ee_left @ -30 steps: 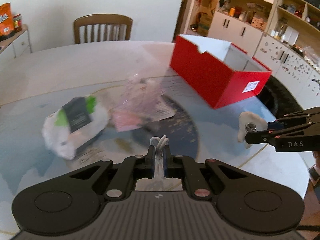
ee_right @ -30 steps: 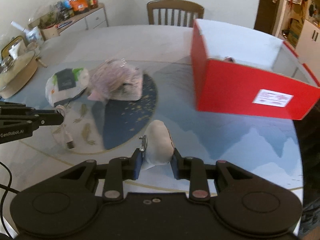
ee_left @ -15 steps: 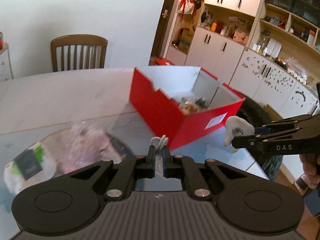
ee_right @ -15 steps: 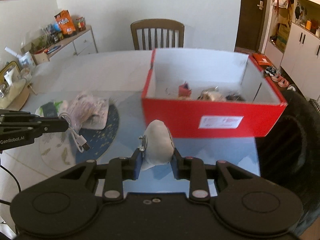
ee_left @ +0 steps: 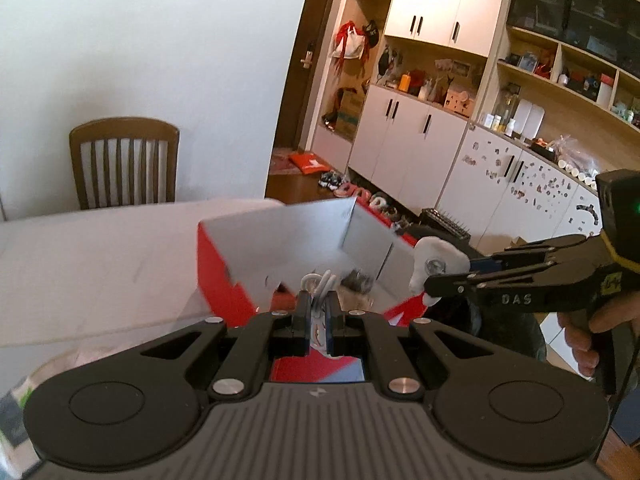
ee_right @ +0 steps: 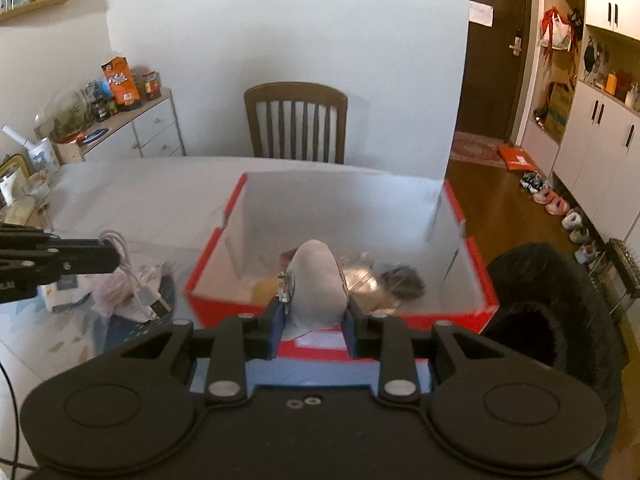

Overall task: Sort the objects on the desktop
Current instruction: 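Carry the cable and tooth toy with both tools over the red box, then lower both tools into the red box and open them to release the items, then withdraw both tools from the red box back over the table items, then reach the left tool to the white tissue bag while the right tool reaches the clear packet, then grasp the white tissue bag with the left tool while the right tool grasps the clear packet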

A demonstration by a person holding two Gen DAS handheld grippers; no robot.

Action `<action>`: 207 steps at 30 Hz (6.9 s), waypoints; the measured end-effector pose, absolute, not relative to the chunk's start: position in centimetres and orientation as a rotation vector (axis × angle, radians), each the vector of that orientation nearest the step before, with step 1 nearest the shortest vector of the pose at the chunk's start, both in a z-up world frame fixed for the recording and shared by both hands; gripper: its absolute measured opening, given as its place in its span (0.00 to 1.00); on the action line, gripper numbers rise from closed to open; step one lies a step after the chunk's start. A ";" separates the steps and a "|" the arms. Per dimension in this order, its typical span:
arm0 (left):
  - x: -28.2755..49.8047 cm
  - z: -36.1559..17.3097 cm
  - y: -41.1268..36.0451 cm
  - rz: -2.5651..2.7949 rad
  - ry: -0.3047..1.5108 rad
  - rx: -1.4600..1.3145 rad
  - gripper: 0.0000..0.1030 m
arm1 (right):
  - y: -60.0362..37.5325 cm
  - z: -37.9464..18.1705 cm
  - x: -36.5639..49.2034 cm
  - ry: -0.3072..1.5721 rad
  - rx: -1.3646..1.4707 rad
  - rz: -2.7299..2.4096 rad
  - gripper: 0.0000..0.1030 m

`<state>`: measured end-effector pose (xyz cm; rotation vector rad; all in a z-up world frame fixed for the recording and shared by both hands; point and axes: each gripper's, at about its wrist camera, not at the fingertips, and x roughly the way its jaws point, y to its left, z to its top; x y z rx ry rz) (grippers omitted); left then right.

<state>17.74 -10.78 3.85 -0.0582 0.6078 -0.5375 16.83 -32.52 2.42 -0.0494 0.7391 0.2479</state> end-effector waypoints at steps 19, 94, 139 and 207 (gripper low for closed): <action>26.7 2.2 -18.8 -0.517 0.687 0.046 0.05 | -37.2 -0.8 24.1 0.853 -0.016 0.229 0.28; 28.9 1.3 -19.3 -0.458 0.823 0.180 0.70 | -36.4 -0.4 24.0 0.848 -0.050 0.330 0.71; 16.7 -1.7 6.5 -0.394 0.786 0.025 1.00 | -15.7 0.3 15.7 0.751 -0.083 0.411 0.99; 22.5 -11.5 13.6 -0.407 0.836 0.162 0.51 | -2.7 -8.7 24.0 1.039 0.120 0.137 0.56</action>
